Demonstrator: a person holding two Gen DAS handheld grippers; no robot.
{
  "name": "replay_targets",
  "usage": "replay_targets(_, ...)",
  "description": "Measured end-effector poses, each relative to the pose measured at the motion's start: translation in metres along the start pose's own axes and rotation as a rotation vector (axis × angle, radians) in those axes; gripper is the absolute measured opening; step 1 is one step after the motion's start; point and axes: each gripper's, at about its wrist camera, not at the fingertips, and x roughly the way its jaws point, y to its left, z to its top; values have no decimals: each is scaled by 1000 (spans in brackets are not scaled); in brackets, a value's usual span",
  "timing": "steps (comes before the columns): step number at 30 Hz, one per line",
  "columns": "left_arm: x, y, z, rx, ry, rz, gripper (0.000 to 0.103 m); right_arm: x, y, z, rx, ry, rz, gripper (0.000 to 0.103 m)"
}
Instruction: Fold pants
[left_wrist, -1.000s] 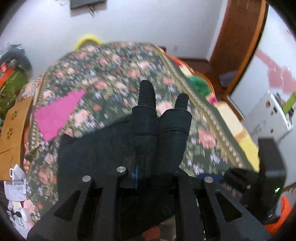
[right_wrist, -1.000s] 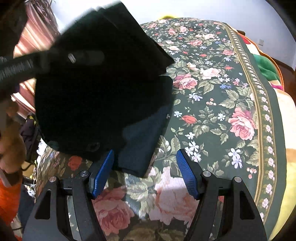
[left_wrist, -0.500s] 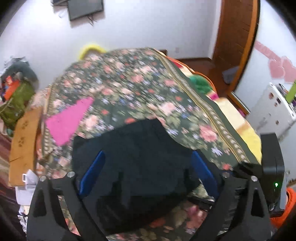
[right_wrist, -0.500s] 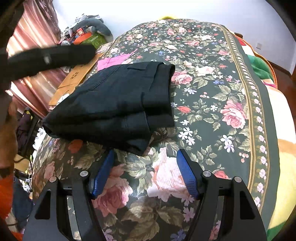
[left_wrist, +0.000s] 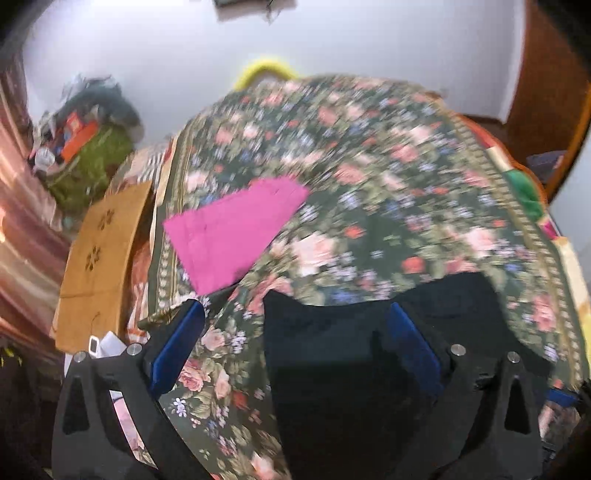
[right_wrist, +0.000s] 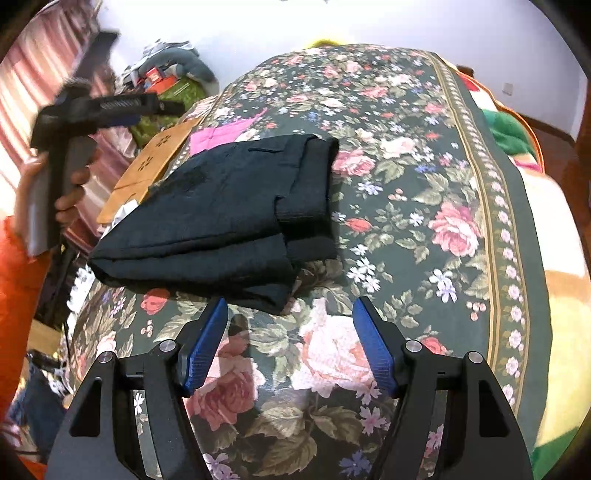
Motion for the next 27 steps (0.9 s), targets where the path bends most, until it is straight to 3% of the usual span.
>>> replay_targets(7, 92, 20, -3, -25, 184, 74, 100, -2, -18, -1, 52, 5, -38, 67)
replay_targets(10, 119, 20, -21, 4, 249, 46, 102, -6, -22, -1, 56, 2, -55, 67)
replay_targets(13, 113, 25, -33, -3, 224, 22, 102, -12, -24, -1, 53, -11, -70, 66)
replay_targets(23, 65, 31, -87, 2, 231, 93, 102, -41, -11, 1, 29, -88, -53, 67)
replay_targets(27, 32, 32, -114, -37, 230, 34, 102, -47, -2, 0, 13, -108, -42, 67)
